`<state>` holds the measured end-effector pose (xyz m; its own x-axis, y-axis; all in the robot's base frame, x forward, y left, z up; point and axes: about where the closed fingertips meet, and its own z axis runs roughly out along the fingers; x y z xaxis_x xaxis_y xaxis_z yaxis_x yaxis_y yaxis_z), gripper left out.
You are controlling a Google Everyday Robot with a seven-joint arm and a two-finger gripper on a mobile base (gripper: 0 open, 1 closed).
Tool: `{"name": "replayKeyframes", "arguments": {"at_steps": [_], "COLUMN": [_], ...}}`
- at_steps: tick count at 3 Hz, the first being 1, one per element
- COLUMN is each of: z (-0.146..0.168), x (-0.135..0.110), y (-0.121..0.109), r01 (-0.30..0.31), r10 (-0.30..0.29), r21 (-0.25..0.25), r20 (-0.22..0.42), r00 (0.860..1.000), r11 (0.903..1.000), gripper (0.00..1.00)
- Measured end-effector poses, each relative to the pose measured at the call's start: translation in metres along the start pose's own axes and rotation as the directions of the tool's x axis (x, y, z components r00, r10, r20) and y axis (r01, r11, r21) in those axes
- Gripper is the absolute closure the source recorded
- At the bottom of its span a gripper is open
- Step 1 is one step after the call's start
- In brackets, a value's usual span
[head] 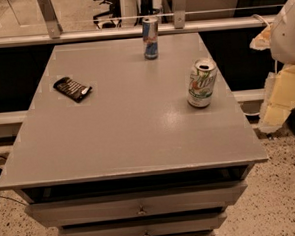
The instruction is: Move redbull can near rxbar chocolate
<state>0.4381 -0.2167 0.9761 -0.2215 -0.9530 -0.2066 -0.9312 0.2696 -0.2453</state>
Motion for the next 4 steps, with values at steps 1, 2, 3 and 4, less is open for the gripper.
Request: {"name": "replayKeyframes", "arguments": {"at_steps": [1, 2, 3, 4], "z": [0.000, -0.002, 0.006, 0.009], "x": [0.000, -0.004, -0.049, -0.083], "y": [0.000, -0.001, -0.040, -0.074], "r01": [0.000, -0.005, -0.013, -0.076], "r10": [0.000, 0.004, 0.011, 0.086], "r21": [0.001, 0.011, 0.011, -0.040], "r20": [0.002, 0.027, 0.222, 0.375], "r00": [1.000, 1.000, 0.975, 0.923], "r11": [1.0000, 0.9999, 0.9999, 0.9963], "gripper": [0.00, 0.00, 0.00, 0.00]}}
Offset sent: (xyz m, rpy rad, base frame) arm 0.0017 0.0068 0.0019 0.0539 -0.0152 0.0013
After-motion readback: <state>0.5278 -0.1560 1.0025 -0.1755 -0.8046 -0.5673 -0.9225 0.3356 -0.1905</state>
